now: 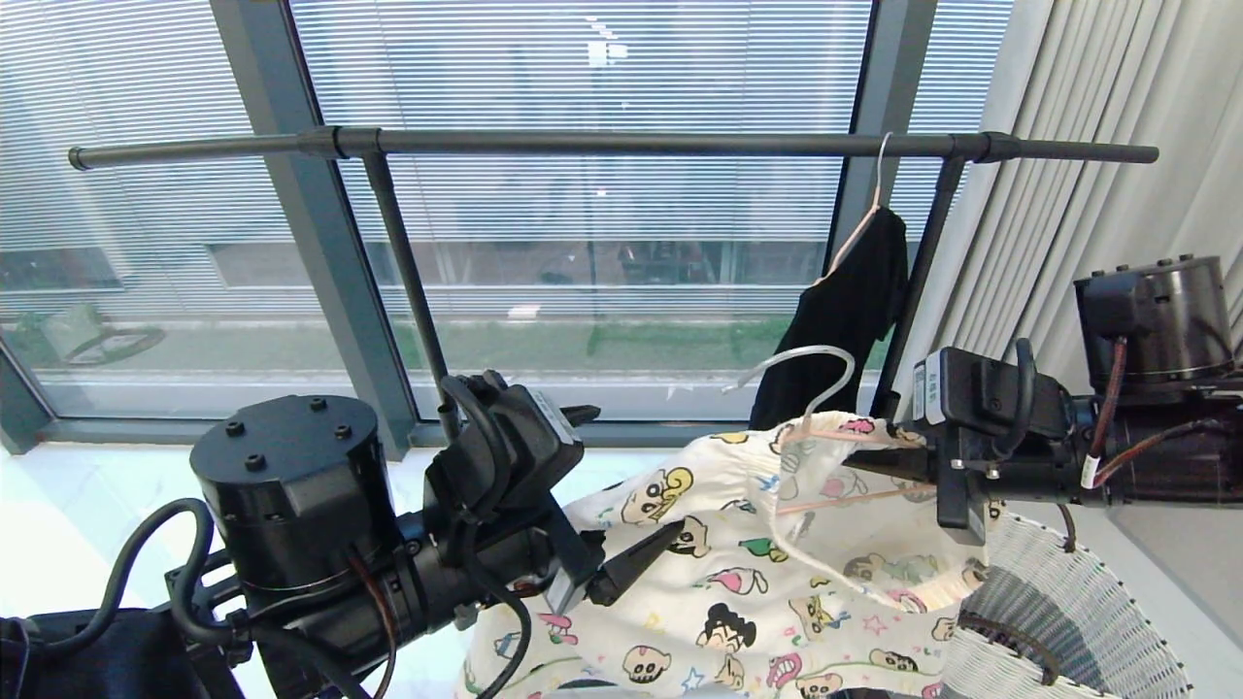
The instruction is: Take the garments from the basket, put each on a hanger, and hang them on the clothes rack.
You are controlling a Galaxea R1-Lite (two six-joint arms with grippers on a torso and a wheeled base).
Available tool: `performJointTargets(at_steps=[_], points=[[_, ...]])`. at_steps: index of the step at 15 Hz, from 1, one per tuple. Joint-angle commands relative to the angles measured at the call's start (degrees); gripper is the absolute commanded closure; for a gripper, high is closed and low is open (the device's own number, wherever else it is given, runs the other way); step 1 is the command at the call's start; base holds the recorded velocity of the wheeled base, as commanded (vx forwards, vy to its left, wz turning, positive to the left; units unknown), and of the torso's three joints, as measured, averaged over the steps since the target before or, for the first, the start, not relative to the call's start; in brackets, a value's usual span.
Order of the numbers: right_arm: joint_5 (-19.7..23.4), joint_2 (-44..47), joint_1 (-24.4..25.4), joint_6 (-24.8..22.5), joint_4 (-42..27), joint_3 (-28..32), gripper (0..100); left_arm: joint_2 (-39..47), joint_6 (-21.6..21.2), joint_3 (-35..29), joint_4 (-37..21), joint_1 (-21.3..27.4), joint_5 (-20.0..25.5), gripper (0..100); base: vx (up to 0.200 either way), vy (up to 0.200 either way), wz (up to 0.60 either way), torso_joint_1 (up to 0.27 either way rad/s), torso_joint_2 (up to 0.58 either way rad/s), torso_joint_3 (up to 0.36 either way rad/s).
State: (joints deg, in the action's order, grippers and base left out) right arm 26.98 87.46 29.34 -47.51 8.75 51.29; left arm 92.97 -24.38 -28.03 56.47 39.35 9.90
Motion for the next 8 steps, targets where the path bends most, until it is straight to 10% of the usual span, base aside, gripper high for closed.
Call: performJointTargets(at_steps=[1, 8], points=[[0.3, -0.4, -3.2, 0.0, 0.7, -0.5, 100, -2.7, -0.1, 5.0, 0.0, -2.3, 0.1, 0, 0.000, 0.000, 0.00, 0.000, 0.00, 0.000], [2.8, -1.1, -3.9, 0.1, 2.0, -0.3, 100, -0.5, 0.1, 17.2, 6.2, -14.1, 0.4, 0, 0.000, 0.000, 0.00, 0.000, 0.00, 0.000]])
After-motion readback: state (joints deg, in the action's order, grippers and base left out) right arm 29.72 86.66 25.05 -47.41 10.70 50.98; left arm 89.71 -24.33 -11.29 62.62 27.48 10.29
